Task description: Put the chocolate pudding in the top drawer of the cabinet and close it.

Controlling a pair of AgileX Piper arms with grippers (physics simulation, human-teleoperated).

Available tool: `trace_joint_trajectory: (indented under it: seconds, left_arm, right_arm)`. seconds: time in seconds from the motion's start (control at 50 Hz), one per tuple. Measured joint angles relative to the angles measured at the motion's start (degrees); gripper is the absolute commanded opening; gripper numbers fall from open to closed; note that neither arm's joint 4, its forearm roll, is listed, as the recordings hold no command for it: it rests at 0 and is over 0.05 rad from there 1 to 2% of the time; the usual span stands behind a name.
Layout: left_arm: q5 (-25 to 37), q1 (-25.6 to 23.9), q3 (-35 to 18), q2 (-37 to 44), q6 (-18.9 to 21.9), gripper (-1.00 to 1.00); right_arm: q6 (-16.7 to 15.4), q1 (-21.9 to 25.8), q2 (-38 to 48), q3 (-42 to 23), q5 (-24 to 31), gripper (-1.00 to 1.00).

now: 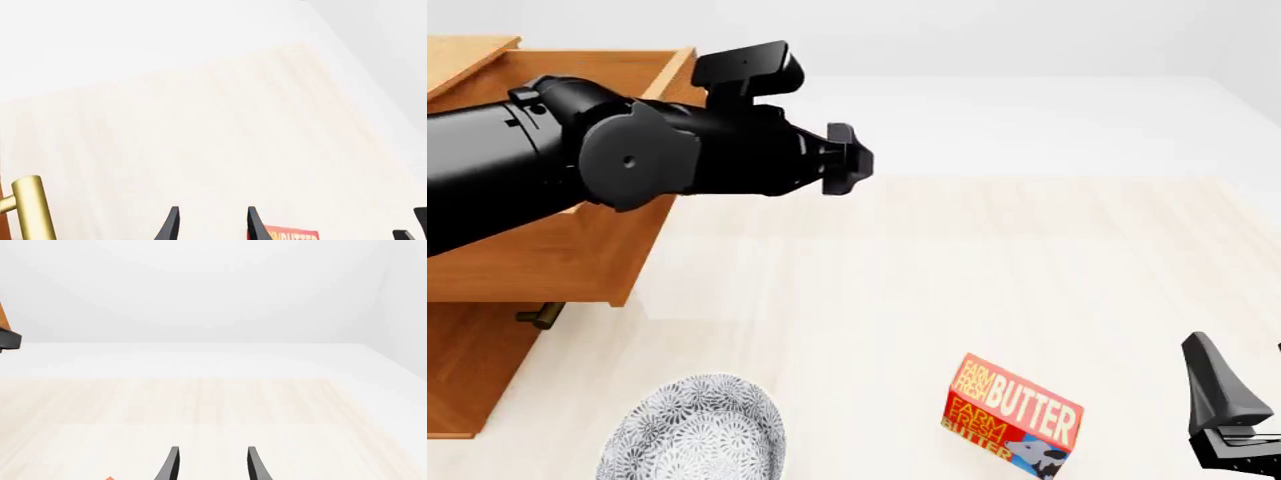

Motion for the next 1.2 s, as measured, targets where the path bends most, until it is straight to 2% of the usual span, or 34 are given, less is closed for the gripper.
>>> trace_joint_trajectory:
  seconds: [0.8,1.2]
  left_arm:
    - [-3.54,3.58,3.64,-0.26,-3.52,1.00]
    - [-4.66,5.46,5.07,-0.70,-3.86,1.00]
  right_arm:
    - [0.00,0.00,0.00,0.00,0.00,1.00]
    - [0.00,0.00,0.00,0.00,0.00,1.00]
